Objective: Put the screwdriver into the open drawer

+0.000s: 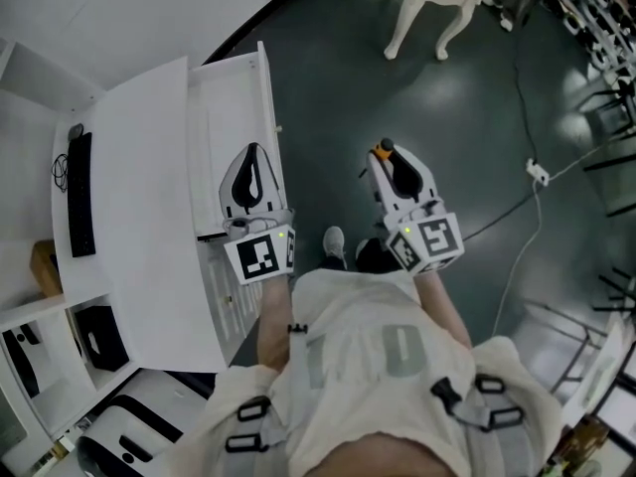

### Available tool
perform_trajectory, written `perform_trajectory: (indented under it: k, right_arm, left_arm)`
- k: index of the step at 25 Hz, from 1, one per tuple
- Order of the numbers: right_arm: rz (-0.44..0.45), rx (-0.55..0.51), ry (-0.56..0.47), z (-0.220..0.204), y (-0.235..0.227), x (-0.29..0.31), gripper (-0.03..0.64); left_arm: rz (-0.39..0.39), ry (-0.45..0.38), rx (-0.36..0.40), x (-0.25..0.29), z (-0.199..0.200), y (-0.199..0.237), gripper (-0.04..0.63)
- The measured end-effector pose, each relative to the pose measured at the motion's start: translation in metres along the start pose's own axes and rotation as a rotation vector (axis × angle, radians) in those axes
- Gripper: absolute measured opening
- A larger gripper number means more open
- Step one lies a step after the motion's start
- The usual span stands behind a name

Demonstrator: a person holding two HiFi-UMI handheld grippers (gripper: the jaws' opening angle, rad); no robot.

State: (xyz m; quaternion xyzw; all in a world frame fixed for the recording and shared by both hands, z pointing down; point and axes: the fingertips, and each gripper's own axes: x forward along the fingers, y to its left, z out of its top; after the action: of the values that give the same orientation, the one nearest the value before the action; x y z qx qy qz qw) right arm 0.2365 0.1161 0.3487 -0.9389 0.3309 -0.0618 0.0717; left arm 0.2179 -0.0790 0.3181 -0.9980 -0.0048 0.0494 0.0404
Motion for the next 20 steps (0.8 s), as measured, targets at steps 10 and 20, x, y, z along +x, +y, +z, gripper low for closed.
perform_trajectory:
  k: [10,20]
  right_arm:
    - [0.176,0.015,-0.008,0.013,-0.017,0.069,0.101]
    - [0.334,-0.066,-0.011,0.028,-0.021,0.128,0.101]
  left_arm:
    - [0.118,-0.022,0.039,0.041,0.015,0.001,0.005]
    - [0.312,-0.017,0.069,0.049,0.021,0.031,0.005]
